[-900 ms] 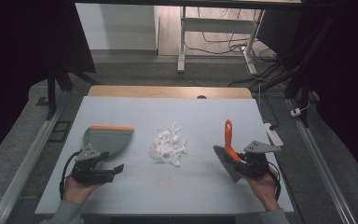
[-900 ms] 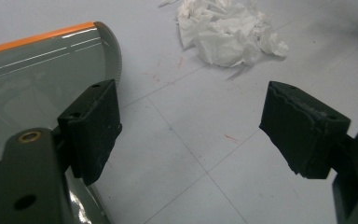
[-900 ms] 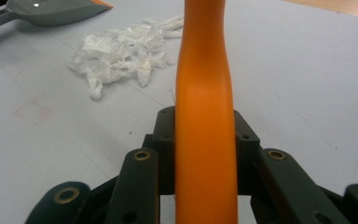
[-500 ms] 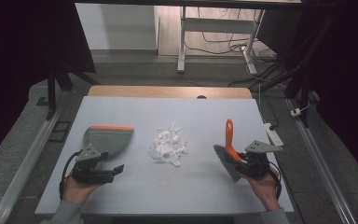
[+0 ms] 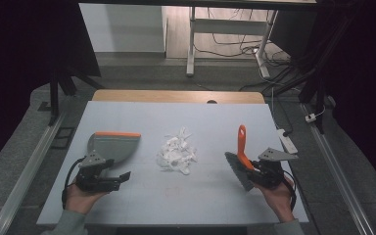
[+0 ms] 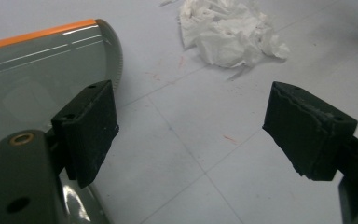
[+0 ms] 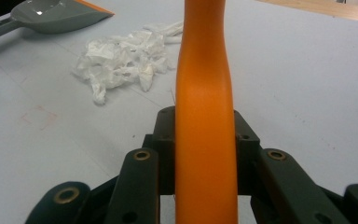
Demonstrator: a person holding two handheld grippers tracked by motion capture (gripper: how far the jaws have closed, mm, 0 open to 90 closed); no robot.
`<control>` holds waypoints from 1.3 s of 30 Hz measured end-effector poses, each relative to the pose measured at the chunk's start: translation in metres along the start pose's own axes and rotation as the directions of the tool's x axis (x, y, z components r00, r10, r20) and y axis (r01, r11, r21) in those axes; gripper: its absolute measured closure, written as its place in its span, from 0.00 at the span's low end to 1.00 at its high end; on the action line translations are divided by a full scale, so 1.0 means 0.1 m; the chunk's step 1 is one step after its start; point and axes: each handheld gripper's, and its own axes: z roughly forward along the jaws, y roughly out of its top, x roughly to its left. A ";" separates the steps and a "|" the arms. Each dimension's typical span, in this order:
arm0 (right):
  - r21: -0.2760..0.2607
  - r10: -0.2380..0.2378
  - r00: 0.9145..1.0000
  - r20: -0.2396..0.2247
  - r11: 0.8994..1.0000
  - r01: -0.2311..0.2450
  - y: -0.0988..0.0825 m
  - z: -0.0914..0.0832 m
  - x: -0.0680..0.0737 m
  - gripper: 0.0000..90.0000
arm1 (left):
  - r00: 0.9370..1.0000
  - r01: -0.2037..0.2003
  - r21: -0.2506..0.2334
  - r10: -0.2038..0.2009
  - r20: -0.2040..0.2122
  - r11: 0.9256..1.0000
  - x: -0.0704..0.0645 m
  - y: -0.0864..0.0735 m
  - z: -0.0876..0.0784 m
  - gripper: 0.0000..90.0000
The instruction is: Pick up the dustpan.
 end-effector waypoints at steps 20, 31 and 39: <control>0.002 0.010 1.000 0.004 1.000 -0.010 0.01 0.00 -0.03 0.78 | 0.994 0.041 0.145 -0.026 -0.104 0.989 0.07 0.33 -0.19 0.21; 0.005 0.008 1.000 0.002 1.000 -0.008 0.03 0.01 -0.02 0.78 | 0.981 0.114 0.214 -0.076 -0.181 0.970 0.23 0.30 -0.15 0.20; 0.018 0.002 1.000 -0.006 1.000 -0.001 0.03 0.07 -0.01 0.78 | 0.953 0.221 0.252 -0.154 -0.261 0.942 0.40 0.14 -0.06 0.21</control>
